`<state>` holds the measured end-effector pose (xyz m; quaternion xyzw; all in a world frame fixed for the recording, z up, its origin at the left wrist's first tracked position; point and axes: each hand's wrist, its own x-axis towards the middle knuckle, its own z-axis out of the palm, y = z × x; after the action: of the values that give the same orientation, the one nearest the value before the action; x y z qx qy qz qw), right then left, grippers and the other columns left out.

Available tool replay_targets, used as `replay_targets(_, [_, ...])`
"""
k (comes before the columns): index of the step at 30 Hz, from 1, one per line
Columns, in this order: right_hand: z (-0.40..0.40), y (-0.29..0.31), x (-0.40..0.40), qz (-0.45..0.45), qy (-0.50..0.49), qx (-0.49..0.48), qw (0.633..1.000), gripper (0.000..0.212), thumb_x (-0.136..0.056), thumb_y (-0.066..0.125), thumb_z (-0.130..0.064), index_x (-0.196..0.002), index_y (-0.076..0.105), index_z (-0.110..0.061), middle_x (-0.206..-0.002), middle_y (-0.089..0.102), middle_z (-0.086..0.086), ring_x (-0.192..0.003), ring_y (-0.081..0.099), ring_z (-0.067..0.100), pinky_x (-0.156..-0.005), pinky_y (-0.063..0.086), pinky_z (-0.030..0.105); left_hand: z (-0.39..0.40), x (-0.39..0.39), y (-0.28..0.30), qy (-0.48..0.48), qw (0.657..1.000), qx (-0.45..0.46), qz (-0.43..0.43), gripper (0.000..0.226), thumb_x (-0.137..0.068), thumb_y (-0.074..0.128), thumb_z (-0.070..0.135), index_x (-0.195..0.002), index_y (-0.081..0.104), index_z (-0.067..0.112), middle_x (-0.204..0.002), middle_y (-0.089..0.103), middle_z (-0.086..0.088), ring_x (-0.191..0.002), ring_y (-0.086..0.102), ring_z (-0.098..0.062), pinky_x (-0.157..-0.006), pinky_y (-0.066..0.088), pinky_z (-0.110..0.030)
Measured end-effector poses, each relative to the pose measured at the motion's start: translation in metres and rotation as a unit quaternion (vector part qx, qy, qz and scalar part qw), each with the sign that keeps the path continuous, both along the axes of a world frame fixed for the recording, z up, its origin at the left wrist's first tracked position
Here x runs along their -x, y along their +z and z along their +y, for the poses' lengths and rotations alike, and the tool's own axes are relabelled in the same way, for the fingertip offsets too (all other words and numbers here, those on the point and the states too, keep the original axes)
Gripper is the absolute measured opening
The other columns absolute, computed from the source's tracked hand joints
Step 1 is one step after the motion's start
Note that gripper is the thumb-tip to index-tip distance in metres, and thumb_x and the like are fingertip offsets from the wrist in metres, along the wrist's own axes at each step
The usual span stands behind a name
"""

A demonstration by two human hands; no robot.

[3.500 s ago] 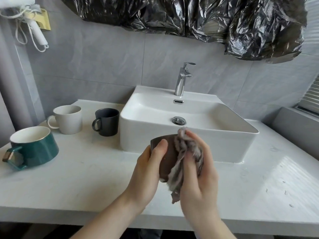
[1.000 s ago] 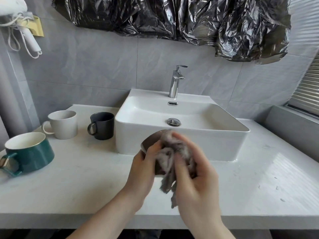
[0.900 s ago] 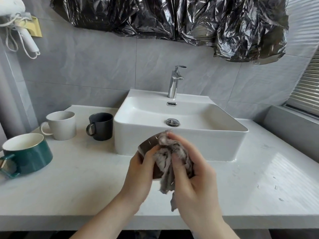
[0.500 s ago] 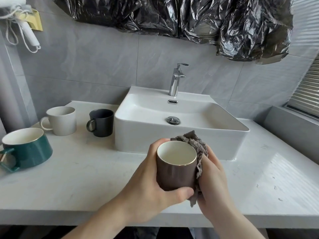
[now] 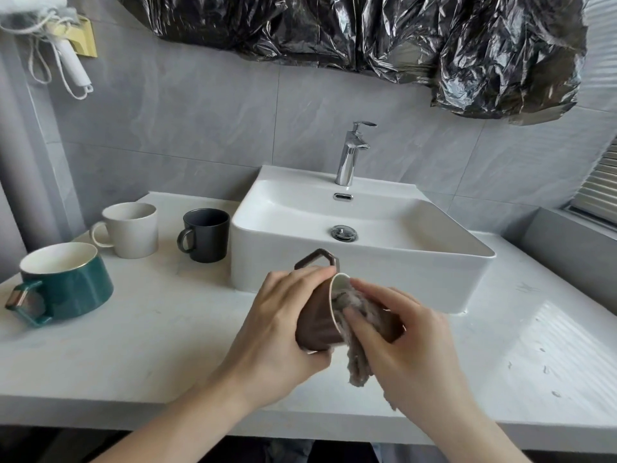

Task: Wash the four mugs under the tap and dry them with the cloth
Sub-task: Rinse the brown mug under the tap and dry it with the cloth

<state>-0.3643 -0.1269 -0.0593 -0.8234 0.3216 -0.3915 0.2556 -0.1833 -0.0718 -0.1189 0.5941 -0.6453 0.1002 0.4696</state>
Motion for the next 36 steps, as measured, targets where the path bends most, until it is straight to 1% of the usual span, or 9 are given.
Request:
replay_targets(3, [0.003, 0.014, -0.014, 0.069, 0.011, -0.016, 0.997, 0.02, -0.092, 0.061, -0.014, -0.077, 0.07, -0.025, -0.05, 0.066, -0.003, -0.047, 0.066, 0.008, -0.051, 0.046, 0.014, -0.002, 0.004, 0.001, -0.011, 0.999, 0.022, -0.027, 0.1, -0.058, 0.087, 0.013, -0.151, 0.052, 0.023, -0.149, 0.054, 0.018, -0.132, 0.049, -0.016, -0.109, 0.046, -0.032])
replay_targets(7, [0.002, 0.039, -0.023, 0.212, 0.062, -0.11, 0.969, 0.027, -0.089, 0.034, 0.0, -0.071, 0.052, -0.008, -0.054, 0.063, 0.012, -0.026, 0.05, 0.009, -0.03, 0.03, 0.015, -0.003, 0.002, 0.002, -0.024, 0.997, 0.036, -0.062, 0.099, -0.058, 0.084, 0.009, -0.15, 0.051, 0.022, -0.15, 0.055, 0.014, -0.135, 0.049, -0.017, -0.11, 0.046, -0.034])
replay_targets(11, [0.001, 0.044, -0.02, 0.278, 0.147, -0.102, 0.944, 0.026, -0.098, 0.031, -0.002, -0.083, 0.052, -0.005, -0.064, 0.064, 0.0, -0.043, 0.06, 0.004, -0.042, 0.039, 0.012, -0.001, -0.006, 0.001, -0.018, 0.995, 0.049, -0.083, 0.097, -0.06, 0.084, 0.008, -0.15, 0.053, 0.021, -0.151, 0.055, 0.013, -0.136, 0.049, -0.017, -0.11, 0.047, -0.036])
replay_targets(14, [0.0, 0.045, -0.011, 0.291, 0.179, -0.082, 0.936, 0.031, -0.103, 0.032, -0.008, -0.075, 0.045, -0.015, -0.045, 0.06, -0.013, -0.065, 0.073, 0.023, -0.063, 0.058, 0.04, 0.0, -0.008, 0.002, -0.011, 0.996, 0.053, -0.073, 0.098, -0.06, 0.087, 0.009, -0.151, 0.053, 0.022, -0.15, 0.055, 0.014, -0.134, 0.051, -0.018, -0.109, 0.048, -0.036])
replay_targets(18, [-0.001, 0.048, 0.001, 0.283, 0.144, -0.037, 0.948, 0.03, -0.102, 0.042, -0.007, -0.073, 0.045, -0.015, -0.062, 0.072, -0.005, -0.043, 0.059, 0.007, -0.044, 0.043, 0.026, 0.0, -0.006, 0.002, 0.005, 0.996, 0.054, -0.072, 0.094, -0.061, 0.087, 0.011, -0.15, 0.056, 0.022, -0.148, 0.056, 0.015, -0.129, 0.051, -0.018, -0.108, 0.047, -0.035])
replay_targets(21, [-0.005, 0.039, 0.007, 0.28, 0.088, 0.065, 0.954, 0.025, -0.101, 0.046, -0.01, -0.088, 0.061, -0.026, -0.062, 0.071, -0.019, -0.074, 0.061, -0.004, -0.056, 0.044, 0.014, -0.001, -0.01, 0.001, 0.031, 0.997, 0.055, -0.054, 0.094, -0.061, 0.087, 0.012, -0.149, 0.057, 0.023, -0.146, 0.057, 0.016, -0.125, 0.051, -0.018, -0.106, 0.048, -0.035])
replay_targets(23, [-0.008, 0.032, 0.006, 0.237, 0.051, 0.104, 0.965, 0.029, -0.1, 0.048, -0.012, -0.096, 0.066, -0.034, -0.058, 0.068, -0.025, -0.078, 0.062, 0.0, -0.066, 0.052, 0.024, -0.002, -0.012, 0.002, 0.046, 0.996, 0.062, -0.038, 0.095, -0.06, 0.088, 0.012, -0.149, 0.057, 0.024, -0.145, 0.057, 0.018, -0.123, 0.051, -0.018, -0.105, 0.048, -0.032])
replay_targets(27, [-0.014, 0.026, -0.002, 0.07, 0.023, -0.035, 0.997, 0.033, -0.101, 0.048, -0.008, -0.09, 0.073, -0.026, -0.048, 0.066, 0.0, -0.032, 0.06, 0.018, -0.034, 0.048, 0.027, -0.002, -0.01, 0.002, 0.052, 0.996, 0.064, -0.034, 0.096, -0.06, 0.089, 0.014, -0.149, 0.056, 0.025, -0.145, 0.057, 0.019, -0.122, 0.051, -0.018, -0.104, 0.047, -0.028])
replay_targets(36, [0.002, 0.009, -0.03, -0.029, 0.104, -0.167, 0.98, 0.028, -0.107, 0.05, -0.029, -0.083, 0.062, -0.021, -0.065, 0.065, 0.027, -0.039, 0.059, 0.037, -0.041, 0.047, 0.043, 0.003, -0.01, 0.013, 0.039, 0.997, 0.062, -0.019, 0.09, -0.063, 0.083, 0.034, -0.149, 0.057, 0.026, -0.144, 0.059, 0.02, -0.121, 0.054, -0.016, -0.103, 0.047, -0.024])
